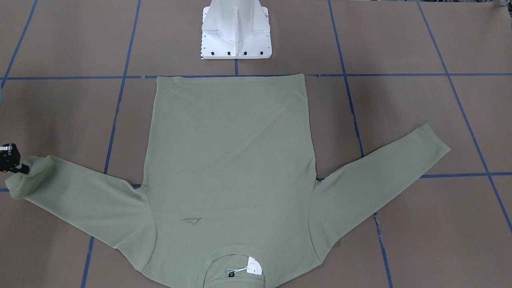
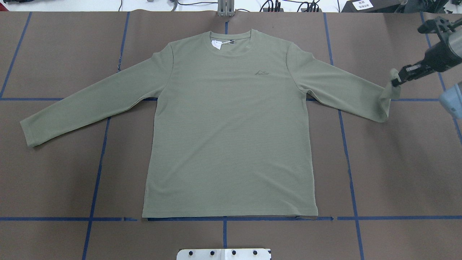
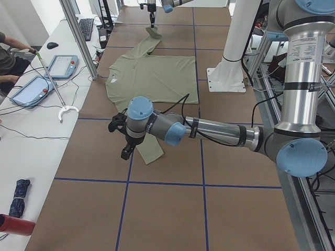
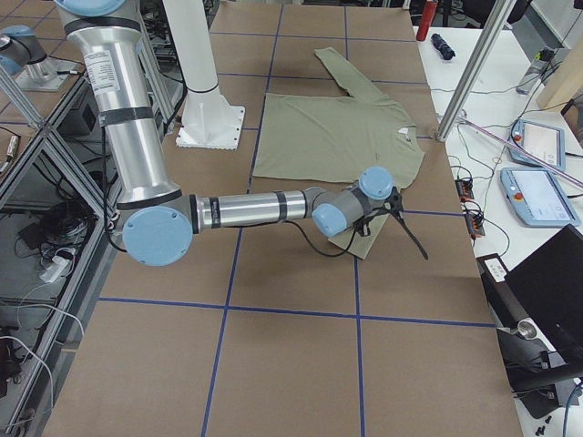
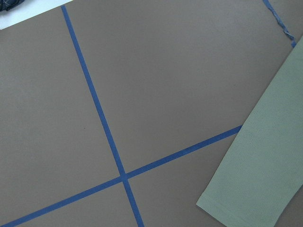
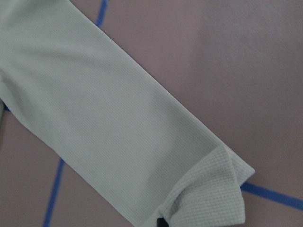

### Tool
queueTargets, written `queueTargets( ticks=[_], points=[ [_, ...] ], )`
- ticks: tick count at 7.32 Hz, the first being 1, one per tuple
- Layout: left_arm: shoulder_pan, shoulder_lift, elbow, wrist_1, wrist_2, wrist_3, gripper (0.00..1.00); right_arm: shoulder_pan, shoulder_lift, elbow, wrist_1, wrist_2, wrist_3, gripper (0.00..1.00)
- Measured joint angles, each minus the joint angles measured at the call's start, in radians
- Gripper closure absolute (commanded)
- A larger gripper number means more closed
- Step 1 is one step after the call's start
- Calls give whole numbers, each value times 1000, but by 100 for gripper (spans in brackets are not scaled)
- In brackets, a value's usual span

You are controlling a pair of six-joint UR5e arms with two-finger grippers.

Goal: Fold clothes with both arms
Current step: 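Lift the sleeve cuff with the right gripper and fold it across the shirt body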

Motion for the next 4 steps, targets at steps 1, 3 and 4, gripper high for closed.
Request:
queueTargets(
  ticks=[1, 3, 4],
  points=[
    [0, 1, 0, 0, -1, 0, 0, -35, 111, -4, -63, 2, 83, 100],
    [0, 4, 0, 1, -2, 1, 0, -137, 336, -40, -118, -41, 321, 100],
    [0, 5, 2, 1, -2, 1, 0, -184, 437, -67, -123, -81, 400, 100]
  ],
)
